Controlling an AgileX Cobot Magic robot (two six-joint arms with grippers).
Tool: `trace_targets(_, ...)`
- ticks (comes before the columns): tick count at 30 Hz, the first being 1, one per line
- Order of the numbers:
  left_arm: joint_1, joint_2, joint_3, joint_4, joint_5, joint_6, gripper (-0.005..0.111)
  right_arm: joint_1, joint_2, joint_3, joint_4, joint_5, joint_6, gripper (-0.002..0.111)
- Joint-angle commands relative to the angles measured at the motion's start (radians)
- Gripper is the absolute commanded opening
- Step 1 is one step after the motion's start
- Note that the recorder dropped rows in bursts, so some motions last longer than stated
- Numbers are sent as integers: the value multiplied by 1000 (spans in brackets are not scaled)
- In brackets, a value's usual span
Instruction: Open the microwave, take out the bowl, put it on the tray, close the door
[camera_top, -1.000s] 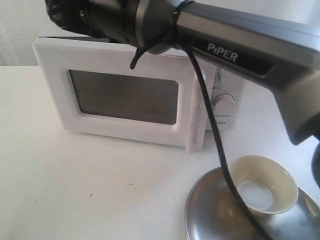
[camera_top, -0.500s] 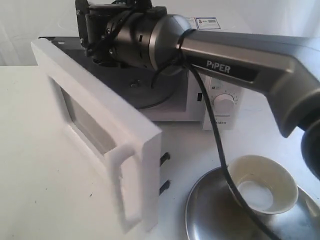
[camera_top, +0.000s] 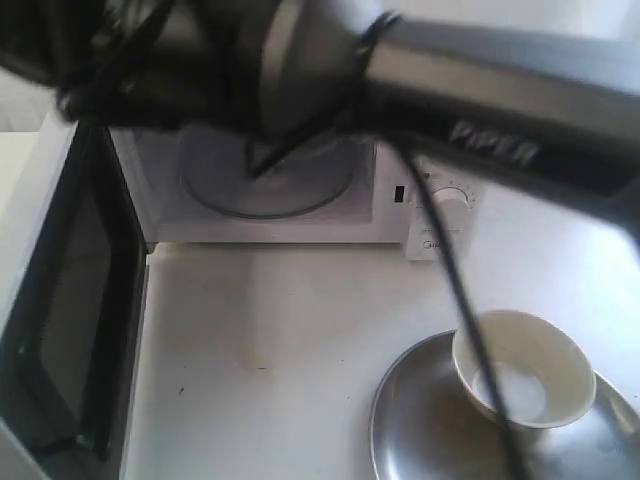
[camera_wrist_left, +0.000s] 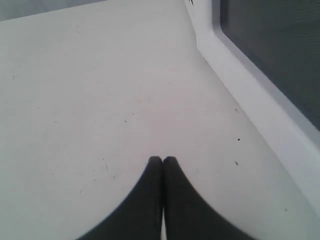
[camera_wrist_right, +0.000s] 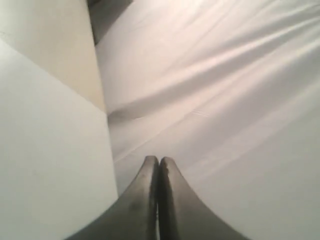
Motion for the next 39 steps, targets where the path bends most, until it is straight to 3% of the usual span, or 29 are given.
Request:
trace_targets(1,-2,-2,-2,-2,1,-2,0,71,144,-35,-40,106,-162,0)
trace_targets(5,-2,-2,-2,-2,1,-2,0,112,220,-78,-64,216,-236,0)
trace_targets(7,-2,-2,-2,-2,1,-2,0,115,229,-81,-130,405,-287,0)
trace_targets(14,-2,-2,-2,-2,1,-2,0,65,194,-81,-95,962,-485,0)
trace_targets(18,-2,-2,-2,-2,1,-2,0,7,173,-81,-61,1022,-517,0)
trace_targets(22,-2,-2,-2,-2,1,-2,0,-60,175,-54,138,1070,-598,0)
trace_targets(25,-2,-2,-2,-2,1,-2,0,-103,175,-27,86,1134,-587,0)
trace_targets(27,-2,-2,-2,-2,1,-2,0,-162,175,-16,-42,1258,-400,0)
trace_targets(29,-2,-2,-2,-2,1,-2,0,-202,175,-8,-92,1258,-311,0)
trace_targets(39,-2,-2,-2,-2,0,-2,0,-348,169,46,-60,1258,-314,0)
